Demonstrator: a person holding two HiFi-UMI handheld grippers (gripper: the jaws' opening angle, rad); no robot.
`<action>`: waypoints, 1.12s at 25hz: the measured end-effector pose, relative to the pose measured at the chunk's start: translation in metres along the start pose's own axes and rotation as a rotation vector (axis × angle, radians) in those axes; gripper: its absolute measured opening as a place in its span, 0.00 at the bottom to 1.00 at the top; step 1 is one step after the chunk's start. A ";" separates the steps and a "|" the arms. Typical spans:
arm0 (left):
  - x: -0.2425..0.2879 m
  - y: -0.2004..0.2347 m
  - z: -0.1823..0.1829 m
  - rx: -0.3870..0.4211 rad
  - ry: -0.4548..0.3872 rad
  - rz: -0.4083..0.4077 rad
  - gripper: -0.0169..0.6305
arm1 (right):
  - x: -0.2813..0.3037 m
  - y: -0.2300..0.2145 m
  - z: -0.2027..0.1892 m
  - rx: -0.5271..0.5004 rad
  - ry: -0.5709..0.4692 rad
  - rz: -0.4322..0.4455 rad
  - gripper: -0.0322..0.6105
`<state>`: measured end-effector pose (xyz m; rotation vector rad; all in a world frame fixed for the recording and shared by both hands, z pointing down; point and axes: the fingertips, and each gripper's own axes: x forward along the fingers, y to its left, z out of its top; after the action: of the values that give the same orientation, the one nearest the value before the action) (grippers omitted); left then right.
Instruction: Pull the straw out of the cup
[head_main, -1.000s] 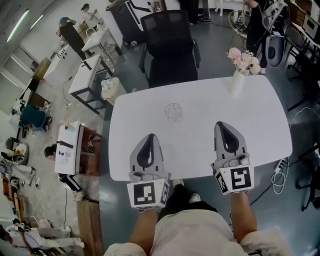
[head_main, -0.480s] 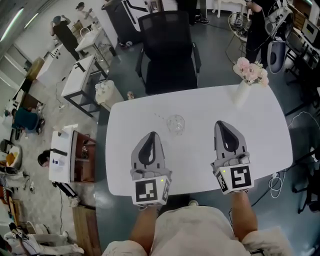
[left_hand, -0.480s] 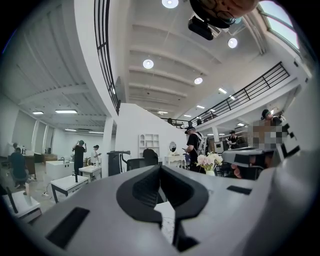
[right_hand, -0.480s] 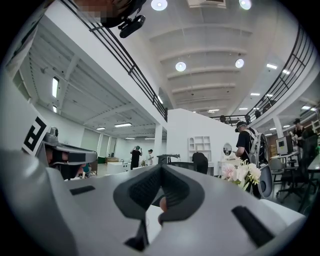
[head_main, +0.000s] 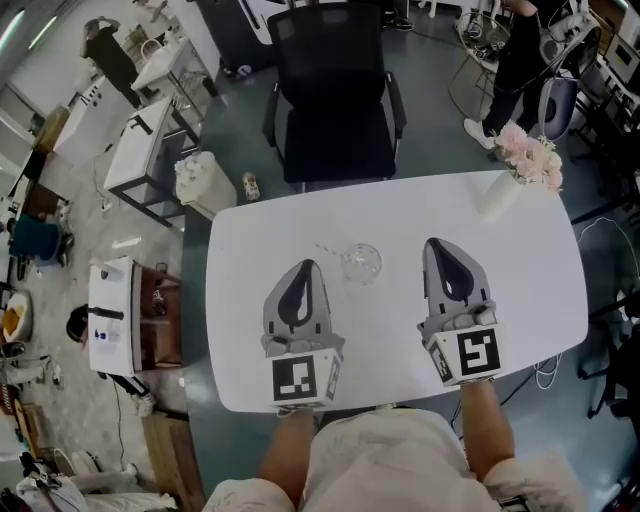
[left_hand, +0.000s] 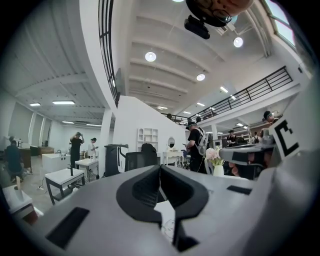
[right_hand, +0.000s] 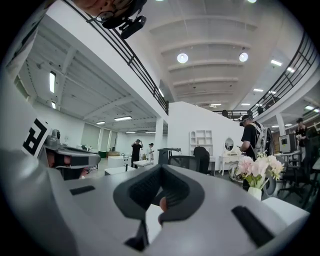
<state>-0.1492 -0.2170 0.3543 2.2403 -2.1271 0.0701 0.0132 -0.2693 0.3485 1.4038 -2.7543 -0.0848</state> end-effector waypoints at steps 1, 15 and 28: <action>0.005 0.003 -0.003 -0.005 0.005 0.000 0.03 | 0.006 0.001 -0.003 0.000 0.007 0.002 0.05; 0.047 0.028 -0.058 -0.086 0.102 -0.029 0.04 | 0.055 0.004 -0.039 0.016 0.102 0.005 0.05; 0.063 0.037 -0.126 -0.245 0.233 -0.039 0.27 | 0.065 0.014 -0.058 -0.003 0.160 0.016 0.05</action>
<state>-0.1824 -0.2733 0.4848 2.0244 -1.8613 0.0618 -0.0323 -0.3157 0.4083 1.3255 -2.6339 0.0231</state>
